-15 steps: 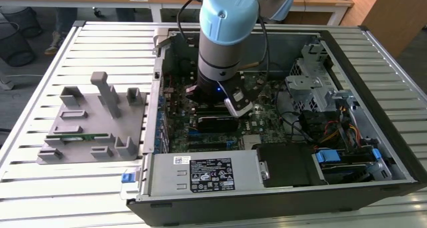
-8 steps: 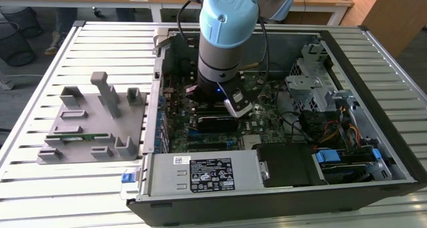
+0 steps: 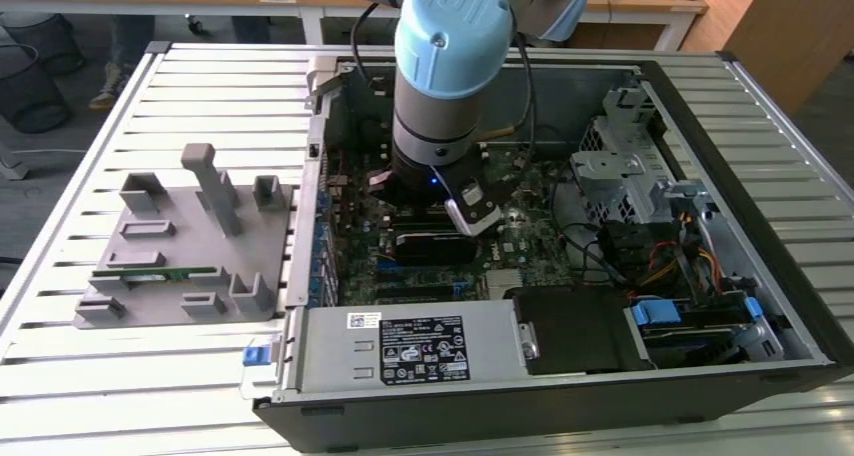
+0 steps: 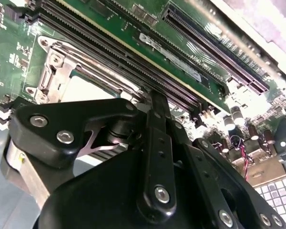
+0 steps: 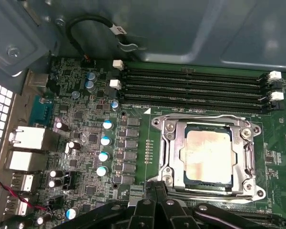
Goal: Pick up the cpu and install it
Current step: 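Install the second cpu locking lever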
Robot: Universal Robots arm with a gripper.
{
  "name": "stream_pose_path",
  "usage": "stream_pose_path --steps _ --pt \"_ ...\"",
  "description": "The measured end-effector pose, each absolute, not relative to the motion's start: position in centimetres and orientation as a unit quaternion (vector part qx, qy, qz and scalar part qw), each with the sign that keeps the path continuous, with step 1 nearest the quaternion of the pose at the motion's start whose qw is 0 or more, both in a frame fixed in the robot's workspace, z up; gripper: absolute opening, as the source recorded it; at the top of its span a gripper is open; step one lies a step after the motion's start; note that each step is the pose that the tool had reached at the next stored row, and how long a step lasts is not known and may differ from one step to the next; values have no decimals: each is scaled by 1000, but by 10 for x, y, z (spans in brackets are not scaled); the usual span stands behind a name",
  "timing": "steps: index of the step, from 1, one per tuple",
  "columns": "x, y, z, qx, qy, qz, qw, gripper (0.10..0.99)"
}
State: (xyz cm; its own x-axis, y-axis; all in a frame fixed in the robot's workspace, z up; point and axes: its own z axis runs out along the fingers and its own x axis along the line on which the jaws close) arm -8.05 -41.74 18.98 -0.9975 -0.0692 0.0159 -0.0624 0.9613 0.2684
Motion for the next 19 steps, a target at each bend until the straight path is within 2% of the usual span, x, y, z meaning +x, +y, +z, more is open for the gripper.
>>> stream_pose_path --steps 12,19 --pt "-83 -416 188 34 -990 -140 12 106" --pt "-83 -416 203 34 -990 -140 12 106"
